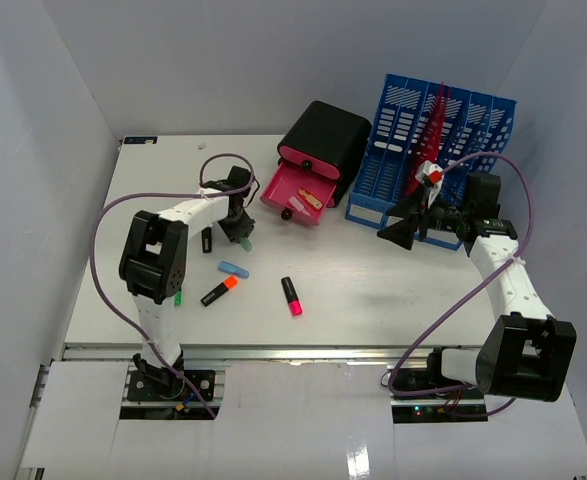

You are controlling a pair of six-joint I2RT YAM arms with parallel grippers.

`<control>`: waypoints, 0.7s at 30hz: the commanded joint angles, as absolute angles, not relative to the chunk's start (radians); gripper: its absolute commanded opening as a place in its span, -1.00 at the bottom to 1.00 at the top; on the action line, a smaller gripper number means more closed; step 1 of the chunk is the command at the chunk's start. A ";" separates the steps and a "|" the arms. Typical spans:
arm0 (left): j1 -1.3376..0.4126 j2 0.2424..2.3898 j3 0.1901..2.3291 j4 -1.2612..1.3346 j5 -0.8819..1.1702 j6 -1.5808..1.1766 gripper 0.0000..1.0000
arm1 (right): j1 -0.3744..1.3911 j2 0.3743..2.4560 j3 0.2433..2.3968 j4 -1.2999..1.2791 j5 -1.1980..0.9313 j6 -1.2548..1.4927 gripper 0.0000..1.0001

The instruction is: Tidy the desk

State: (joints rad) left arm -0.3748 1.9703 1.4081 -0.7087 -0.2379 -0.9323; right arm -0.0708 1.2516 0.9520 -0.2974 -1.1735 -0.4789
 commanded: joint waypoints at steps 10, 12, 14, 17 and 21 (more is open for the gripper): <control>-0.370 1.581 1.329 -0.432 0.151 -0.984 -0.86 | -0.081 1.225 0.973 -0.288 -1.208 -0.467 0.55; -0.371 1.648 1.386 -0.405 0.211 -1.021 -0.85 | -0.081 1.225 0.972 -0.288 -1.206 -0.466 0.55; -0.370 1.726 1.468 -0.390 0.258 -1.049 -0.84 | -0.081 1.224 0.970 -0.286 -1.203 -0.466 0.55; -0.371 1.862 1.571 -0.384 0.284 -1.072 -0.82 | -0.081 1.220 0.967 -0.287 -1.201 -0.465 0.55; -0.371 1.970 1.717 -0.385 0.321 -1.091 -0.67 | -0.081 1.213 0.960 -0.285 -1.200 -0.465 0.55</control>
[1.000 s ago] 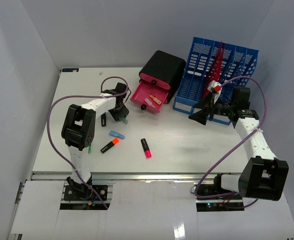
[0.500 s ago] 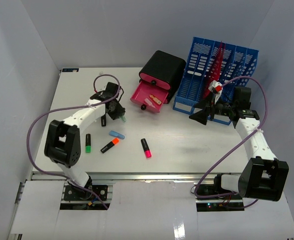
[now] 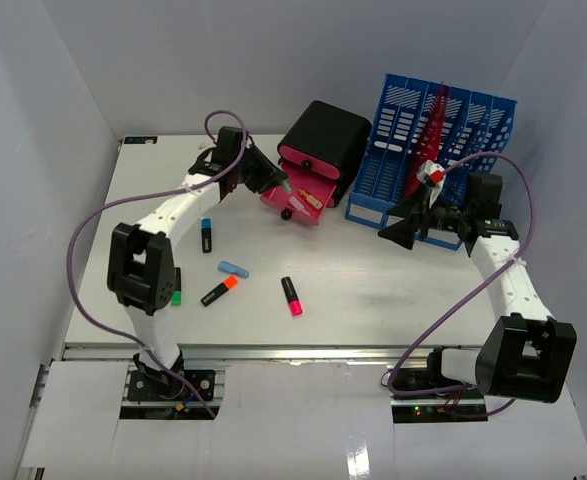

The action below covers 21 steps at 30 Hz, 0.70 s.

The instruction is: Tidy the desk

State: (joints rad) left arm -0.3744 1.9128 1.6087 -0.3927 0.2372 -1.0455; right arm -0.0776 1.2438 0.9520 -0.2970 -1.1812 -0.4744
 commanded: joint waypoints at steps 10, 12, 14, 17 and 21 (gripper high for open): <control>-0.368 2.075 1.814 -0.366 0.378 -1.060 0.41 | -0.082 1.215 0.958 -0.304 -1.216 -0.490 0.56; -0.364 2.045 1.783 -0.345 0.387 -1.033 0.49 | -0.072 1.223 0.972 -0.372 -1.248 -0.538 0.57; -0.360 2.006 1.757 -0.323 0.391 -1.016 0.55 | -0.049 1.234 0.991 -0.422 -1.254 -0.595 0.57; -0.343 1.913 1.697 -0.302 0.420 -0.924 0.57 | 0.152 1.242 1.019 -0.520 -1.112 -0.710 0.60; -0.308 1.684 1.505 -0.281 0.406 -0.797 0.58 | 0.415 1.290 1.045 -0.487 -0.872 -0.733 0.64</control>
